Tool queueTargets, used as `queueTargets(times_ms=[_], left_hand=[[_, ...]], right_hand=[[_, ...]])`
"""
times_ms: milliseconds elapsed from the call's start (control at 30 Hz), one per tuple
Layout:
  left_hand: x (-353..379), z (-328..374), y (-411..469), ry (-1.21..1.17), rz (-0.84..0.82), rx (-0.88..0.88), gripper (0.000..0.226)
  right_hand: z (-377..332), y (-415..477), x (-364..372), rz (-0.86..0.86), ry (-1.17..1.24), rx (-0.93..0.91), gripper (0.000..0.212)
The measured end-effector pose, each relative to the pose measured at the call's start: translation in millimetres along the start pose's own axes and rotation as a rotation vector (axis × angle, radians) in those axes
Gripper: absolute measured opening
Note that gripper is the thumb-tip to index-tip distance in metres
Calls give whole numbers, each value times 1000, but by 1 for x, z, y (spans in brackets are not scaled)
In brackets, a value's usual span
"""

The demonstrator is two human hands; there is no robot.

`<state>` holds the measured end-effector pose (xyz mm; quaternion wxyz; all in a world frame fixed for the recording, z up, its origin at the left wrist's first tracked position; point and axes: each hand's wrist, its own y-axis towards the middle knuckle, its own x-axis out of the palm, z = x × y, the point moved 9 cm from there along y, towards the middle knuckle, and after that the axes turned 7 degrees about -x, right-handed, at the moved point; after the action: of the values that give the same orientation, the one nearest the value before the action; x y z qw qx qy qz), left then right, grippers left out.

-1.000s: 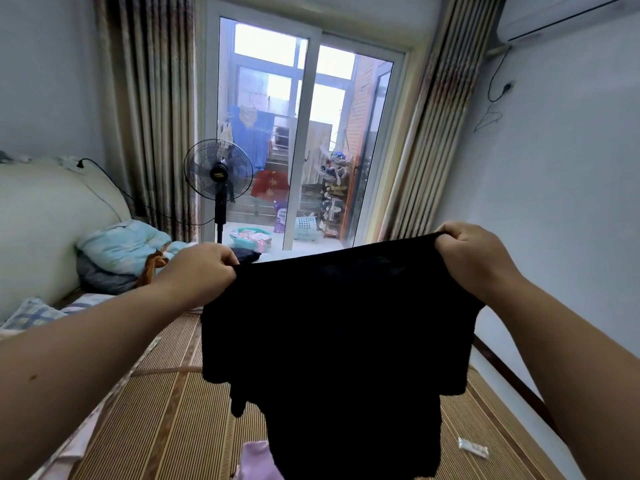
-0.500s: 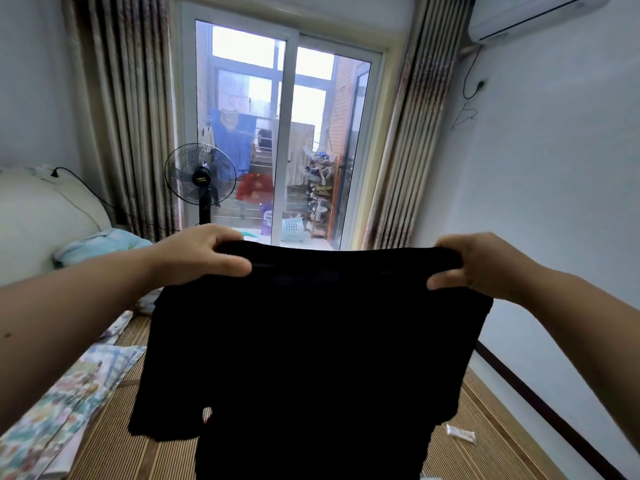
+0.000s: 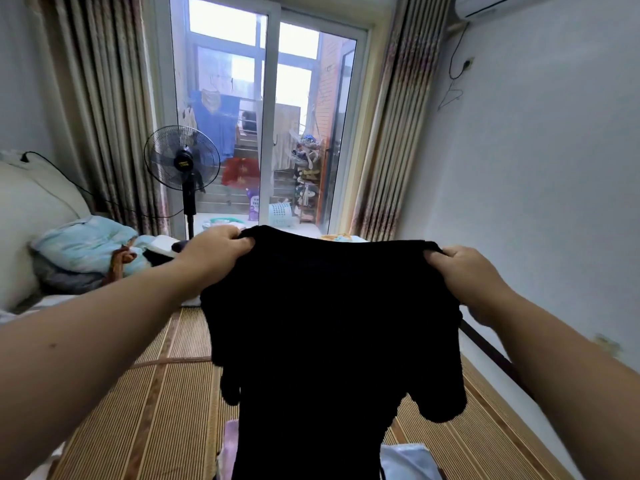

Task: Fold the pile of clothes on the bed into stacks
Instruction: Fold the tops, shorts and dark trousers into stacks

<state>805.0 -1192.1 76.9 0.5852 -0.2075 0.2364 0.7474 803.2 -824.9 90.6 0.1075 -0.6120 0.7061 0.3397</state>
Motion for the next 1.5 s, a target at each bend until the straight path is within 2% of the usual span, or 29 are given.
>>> queueTargets(times_ms=[100, 167, 367, 467, 533, 600, 667, 700, 733, 800, 833, 900, 967, 1033, 1100, 1167, 1233, 1300, 1400, 1500], left_hand=[[49, 13, -21, -428, -206, -234, 12], [82, 30, -38, -514, -359, -299, 7], [130, 94, -77, -529, -699, -120, 20], [128, 105, -86, -533, -810, -9, 34], [126, 104, -91, -365, -780, 67, 43], [118, 101, -84, -162, -606, 163, 49], [95, 106, -72, 21, -302, 338, 38], [86, 108, -69, 75, -206, 397, 39], [84, 109, -68, 105, -189, 443, 52], [94, 114, -68, 184, -260, 523, 72], [100, 118, -68, 215, -298, 554, 62], [107, 121, -62, 229, -338, 547, 18], [109, 121, -53, 211, -354, 513, 20], [110, 120, -47, 201, -358, 493, 24], [110, 121, -45, 200, -371, 488, 29], [110, 122, -44, 240, -356, 503, 27], [112, 123, -41, 295, -343, 526, 18], [116, 122, -38, 324, -345, 532, 18], [116, 123, -27, 291, -339, 510, 28], [123, 126, -13, 328, -332, 508, 16]], right_hand=[[1, -14, 28, 52, 357, 178, 30], [-14, -23, 52, 8, 496, 177, 22], [-62, -36, 71, -61, 366, -119, 19], [-67, -45, 65, -147, 415, -136, 3], [-66, -49, 66, -214, 450, -130, 25], [-68, -52, 62, -233, 361, -147, 36], [-72, -53, 57, -255, 259, -182, 36], [-74, -54, 56, -275, 237, -197, 32], [-76, -55, 54, -288, 236, -205, 27], [-81, -55, 52, -296, 259, -232, 22], [-84, -55, 50, -282, 270, -257, 22], [-83, -53, 44, -228, 293, -281, 21], [-71, -52, 40, -212, 324, -260, 23], [-49, -53, 46, -296, 274, -207, 32], [-19, -58, 61, -459, 183, -122, 33], [6, -67, 72, -597, 164, -44, 26], [26, -71, 73, -630, 154, 0, 15], [42, -74, 68, -622, 135, 27, 16], [64, -77, 57, -579, 164, 67, 23], [84, -73, 32, -362, 242, 85, 16]])
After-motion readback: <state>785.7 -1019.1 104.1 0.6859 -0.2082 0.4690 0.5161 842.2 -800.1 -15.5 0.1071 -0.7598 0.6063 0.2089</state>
